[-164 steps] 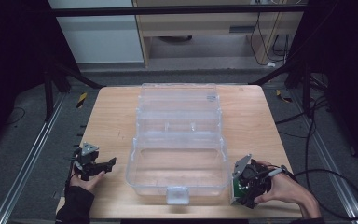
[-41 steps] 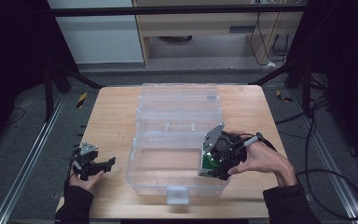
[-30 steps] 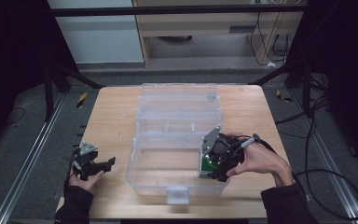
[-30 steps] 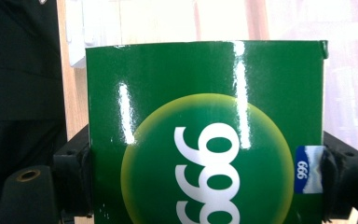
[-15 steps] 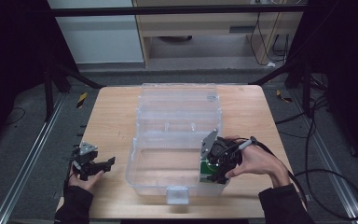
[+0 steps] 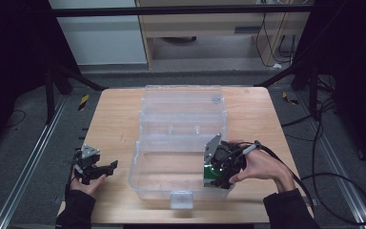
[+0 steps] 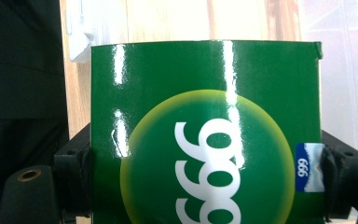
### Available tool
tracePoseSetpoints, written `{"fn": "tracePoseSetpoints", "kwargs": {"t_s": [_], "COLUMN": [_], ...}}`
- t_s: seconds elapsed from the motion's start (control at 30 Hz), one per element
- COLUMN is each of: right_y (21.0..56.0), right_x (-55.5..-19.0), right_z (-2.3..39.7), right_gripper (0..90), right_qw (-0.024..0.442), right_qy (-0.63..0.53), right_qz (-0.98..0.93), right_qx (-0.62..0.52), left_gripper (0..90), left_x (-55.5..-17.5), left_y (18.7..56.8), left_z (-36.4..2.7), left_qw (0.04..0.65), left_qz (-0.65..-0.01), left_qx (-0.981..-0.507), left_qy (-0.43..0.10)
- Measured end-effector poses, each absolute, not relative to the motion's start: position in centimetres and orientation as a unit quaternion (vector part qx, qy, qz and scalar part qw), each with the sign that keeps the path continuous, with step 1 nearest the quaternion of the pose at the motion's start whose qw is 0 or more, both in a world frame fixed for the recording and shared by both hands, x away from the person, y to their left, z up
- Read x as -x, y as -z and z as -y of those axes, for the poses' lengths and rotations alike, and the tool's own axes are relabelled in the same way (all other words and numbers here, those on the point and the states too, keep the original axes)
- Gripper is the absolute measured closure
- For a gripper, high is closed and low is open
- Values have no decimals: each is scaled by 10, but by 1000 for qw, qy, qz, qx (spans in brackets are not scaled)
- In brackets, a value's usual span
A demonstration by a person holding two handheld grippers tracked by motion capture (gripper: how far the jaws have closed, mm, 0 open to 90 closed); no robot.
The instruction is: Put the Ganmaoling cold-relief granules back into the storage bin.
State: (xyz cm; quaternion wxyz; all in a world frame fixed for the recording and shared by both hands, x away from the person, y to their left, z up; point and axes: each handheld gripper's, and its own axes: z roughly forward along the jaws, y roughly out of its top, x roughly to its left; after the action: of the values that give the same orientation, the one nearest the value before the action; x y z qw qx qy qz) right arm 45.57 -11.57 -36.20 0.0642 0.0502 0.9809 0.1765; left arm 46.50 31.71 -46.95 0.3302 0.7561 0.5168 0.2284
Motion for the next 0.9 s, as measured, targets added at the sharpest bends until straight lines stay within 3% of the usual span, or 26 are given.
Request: {"fn": "tracePoseSetpoints", "kwargs": {"t_s": [0.5,0.9], "right_y": [347,362], "right_x": [-456,-464], "right_z": [122,115], "right_gripper": [164,162], "right_qw": [71,75], "right_qy": [-231,-188], "right_qz": [-968,-977], "right_qx": [-63,-60], "left_gripper": [212,212], "left_x": [-466,-465], "left_y": [470,470], "left_z": [-317,-317], "left_qw": [328,328], "left_qz": [-515,-516], "left_qx": [-758,-758], "left_qy": [-228,-227]}}
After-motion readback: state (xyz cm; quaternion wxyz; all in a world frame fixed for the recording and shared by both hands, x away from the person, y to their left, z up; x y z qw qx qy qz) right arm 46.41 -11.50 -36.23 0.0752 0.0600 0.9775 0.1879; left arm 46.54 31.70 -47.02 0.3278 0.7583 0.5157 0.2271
